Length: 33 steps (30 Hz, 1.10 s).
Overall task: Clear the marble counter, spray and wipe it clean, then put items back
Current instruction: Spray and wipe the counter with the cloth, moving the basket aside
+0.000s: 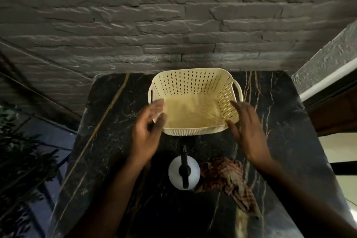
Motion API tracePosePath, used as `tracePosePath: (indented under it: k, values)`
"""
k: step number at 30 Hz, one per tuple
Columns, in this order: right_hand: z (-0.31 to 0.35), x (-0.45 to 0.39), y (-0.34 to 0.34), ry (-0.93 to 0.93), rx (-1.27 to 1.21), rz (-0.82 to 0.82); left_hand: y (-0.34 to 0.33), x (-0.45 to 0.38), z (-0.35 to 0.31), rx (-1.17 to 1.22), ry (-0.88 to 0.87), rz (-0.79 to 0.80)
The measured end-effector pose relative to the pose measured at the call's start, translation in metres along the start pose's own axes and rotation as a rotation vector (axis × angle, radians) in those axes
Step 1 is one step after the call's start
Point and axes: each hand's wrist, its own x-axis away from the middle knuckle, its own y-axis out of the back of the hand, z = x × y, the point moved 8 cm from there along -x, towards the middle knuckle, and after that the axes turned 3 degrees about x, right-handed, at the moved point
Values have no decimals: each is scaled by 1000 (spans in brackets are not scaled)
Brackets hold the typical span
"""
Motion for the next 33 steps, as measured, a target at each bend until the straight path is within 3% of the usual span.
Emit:
tracePosePath:
  k: [5,7,8,9,10,11,13,17,21,26,30,33]
  values:
    - [14,99,-40,79,-118,233,-20,92,16,-45,-94,292]
    - [17,125,-62,133,-92,333,-34,103,30,-252,-142,339]
    - [14,134,-75,151,-40,375,-22,104,38,-273,-107,182]
    - [8,141,-87,160,27,435,-18,100,35,-199,-225,151]
    - [1,147,-98,180,98,492,-17,101,40,-387,-224,60]
    - [-5,150,-107,207,161,542,-33,117,45,-454,-237,226]
    - [-17,154,-116,240,245,602,-65,111,52,-605,-204,318]
    - [-32,145,-113,88,259,576,-64,94,43,-550,-318,226]
    - [-36,140,-118,64,219,631,-72,89,29,-544,-361,1]
    - [-20,121,-117,108,180,555,-58,92,25,-440,-293,-125]
    - [16,118,-140,224,125,576,-20,92,30,-215,-41,20]
    - [56,118,-163,375,151,591,25,99,33,-186,-9,-74]
